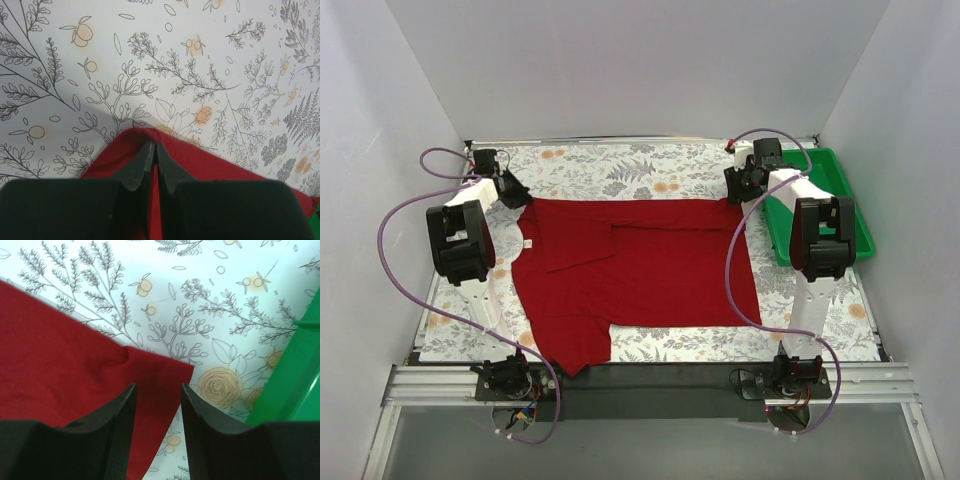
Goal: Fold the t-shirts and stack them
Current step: Fold the tshirt
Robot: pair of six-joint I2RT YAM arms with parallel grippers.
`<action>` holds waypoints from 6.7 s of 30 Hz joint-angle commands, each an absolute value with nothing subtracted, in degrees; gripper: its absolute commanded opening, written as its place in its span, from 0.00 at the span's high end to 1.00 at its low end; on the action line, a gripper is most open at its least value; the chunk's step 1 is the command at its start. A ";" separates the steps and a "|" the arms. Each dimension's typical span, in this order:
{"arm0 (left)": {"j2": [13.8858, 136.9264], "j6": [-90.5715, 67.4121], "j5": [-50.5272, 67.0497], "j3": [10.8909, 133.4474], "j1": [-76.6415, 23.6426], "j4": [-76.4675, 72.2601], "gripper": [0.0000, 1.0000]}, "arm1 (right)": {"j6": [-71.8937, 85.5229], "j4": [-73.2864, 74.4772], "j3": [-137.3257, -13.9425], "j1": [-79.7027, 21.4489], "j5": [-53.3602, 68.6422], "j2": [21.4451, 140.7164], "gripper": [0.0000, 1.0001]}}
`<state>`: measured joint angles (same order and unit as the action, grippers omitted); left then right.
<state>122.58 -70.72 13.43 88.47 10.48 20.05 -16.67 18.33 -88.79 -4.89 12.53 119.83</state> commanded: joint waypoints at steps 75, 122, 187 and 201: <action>52.91 -91.57 11.62 38.14 1.67 45.68 0.44 | -82.01 41.49 -45.00 -8.35 52.64 74.53 0.32; 70.31 -103.02 3.43 27.95 -14.77 48.52 0.96 | -71.72 36.74 -46.23 -5.80 48.69 74.97 0.34; 58.79 -92.81 -1.49 56.86 -13.63 44.48 1.00 | -73.48 42.80 -67.67 -0.62 32.43 95.89 0.96; 68.90 -95.27 9.93 64.86 -2.56 36.21 1.00 | -66.27 42.80 -77.86 -0.62 37.08 101.95 0.97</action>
